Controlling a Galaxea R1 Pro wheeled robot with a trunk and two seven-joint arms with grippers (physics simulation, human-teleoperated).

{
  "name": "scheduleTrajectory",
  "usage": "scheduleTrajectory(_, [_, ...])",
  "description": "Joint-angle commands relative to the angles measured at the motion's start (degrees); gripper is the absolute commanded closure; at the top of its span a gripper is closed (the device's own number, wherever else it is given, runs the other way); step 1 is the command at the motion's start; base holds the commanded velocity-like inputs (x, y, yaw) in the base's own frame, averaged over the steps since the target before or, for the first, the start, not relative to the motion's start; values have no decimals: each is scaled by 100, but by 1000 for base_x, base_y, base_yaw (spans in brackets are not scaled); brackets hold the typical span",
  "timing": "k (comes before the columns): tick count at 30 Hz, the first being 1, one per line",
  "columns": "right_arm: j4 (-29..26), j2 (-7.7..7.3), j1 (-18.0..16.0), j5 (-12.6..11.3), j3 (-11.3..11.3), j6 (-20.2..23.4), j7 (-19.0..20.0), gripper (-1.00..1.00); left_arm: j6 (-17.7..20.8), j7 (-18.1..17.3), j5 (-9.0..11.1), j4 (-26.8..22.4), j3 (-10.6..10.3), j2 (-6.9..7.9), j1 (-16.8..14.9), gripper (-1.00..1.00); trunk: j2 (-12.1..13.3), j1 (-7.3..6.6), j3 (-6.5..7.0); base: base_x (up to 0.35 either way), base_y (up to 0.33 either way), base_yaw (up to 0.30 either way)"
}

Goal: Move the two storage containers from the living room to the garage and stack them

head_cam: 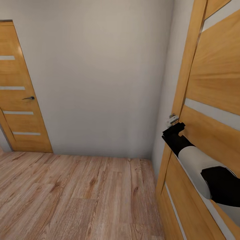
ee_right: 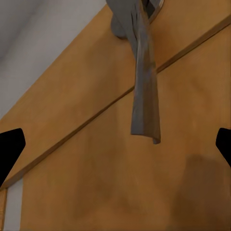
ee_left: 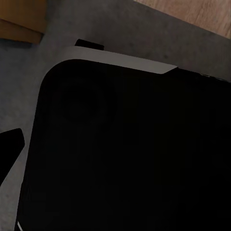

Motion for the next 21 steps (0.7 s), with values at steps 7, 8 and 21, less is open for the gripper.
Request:
scheduleTrajectory(7, [-2, -146, -2, 16, -16, 64, -7, -100, -13, -1, 15, -4, 25, -2, 0, -100, -2, 0, -6, 0, 0, 0])
scheduleTrajectory(8, [-2, -119, -2, 15, -14, 74, -6, -100, -13, -1, 15, -2, 25, -2, 0, -100, -2, 0, -6, 0, 0, 0])
scheduleTrajectory(21, [278, 1181, -2, 11, -13, 67, -6, -100, -13, -1, 15, -1, 25, -2, 0, -100, -2, 0, -6, 0, 0, 0])
